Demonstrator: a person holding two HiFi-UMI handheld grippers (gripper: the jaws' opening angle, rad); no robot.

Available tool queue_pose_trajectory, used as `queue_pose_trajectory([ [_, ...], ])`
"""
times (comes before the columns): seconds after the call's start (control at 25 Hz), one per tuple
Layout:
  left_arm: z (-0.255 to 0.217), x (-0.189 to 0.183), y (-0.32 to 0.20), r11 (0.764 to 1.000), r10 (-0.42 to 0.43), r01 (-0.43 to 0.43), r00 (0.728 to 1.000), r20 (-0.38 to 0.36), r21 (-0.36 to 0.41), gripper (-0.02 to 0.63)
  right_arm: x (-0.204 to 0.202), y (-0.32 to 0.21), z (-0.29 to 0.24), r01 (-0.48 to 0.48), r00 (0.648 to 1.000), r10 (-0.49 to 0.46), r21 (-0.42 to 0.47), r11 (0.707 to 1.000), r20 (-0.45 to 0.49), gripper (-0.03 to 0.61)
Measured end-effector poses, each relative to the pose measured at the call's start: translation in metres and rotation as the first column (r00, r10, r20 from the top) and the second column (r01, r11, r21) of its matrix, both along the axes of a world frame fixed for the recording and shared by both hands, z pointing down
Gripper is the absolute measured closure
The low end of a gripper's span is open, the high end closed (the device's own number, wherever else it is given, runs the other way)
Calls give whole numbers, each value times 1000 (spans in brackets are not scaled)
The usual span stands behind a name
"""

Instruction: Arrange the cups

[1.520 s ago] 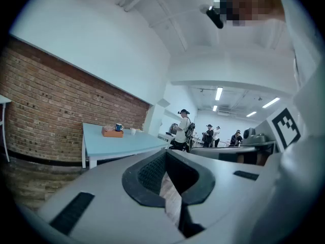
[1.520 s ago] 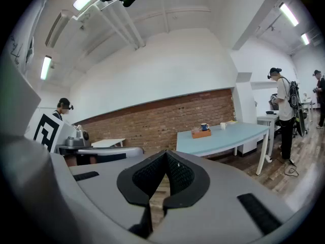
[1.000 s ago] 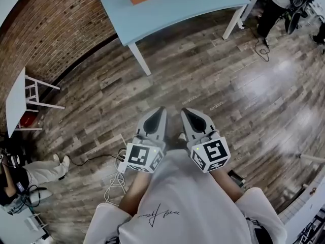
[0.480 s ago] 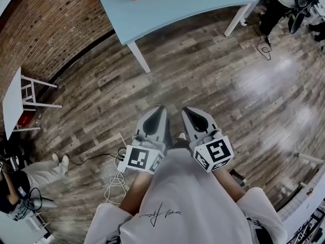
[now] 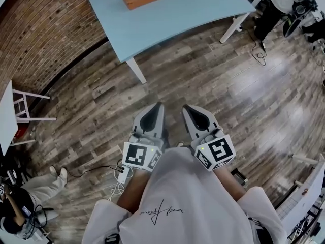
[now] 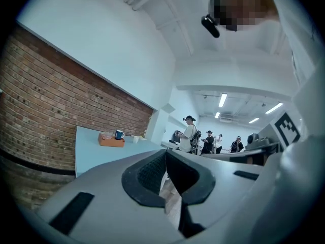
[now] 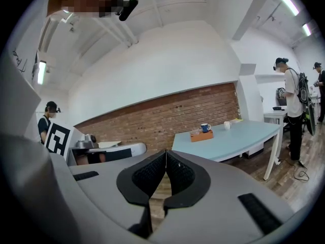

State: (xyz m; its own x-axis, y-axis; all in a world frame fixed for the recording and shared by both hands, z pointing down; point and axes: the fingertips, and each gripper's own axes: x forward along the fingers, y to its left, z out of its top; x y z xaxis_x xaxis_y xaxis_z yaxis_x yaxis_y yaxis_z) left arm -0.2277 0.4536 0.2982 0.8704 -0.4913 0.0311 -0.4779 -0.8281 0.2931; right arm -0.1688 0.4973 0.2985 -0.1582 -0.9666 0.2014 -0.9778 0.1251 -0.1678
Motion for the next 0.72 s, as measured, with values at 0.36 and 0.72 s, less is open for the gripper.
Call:
queue_pose_trajectory([
  [0.36, -14, 9, -71, 998, 64, -64, 998, -28, 7, 604, -2, -73, -14, 17, 999, -14, 49, 999, -45, 557],
  [0.72, -15, 8, -113, 998, 65, -65, 997, -31, 0, 604, 10, -116, -33, -10, 996, 22, 121, 993, -91, 557],
])
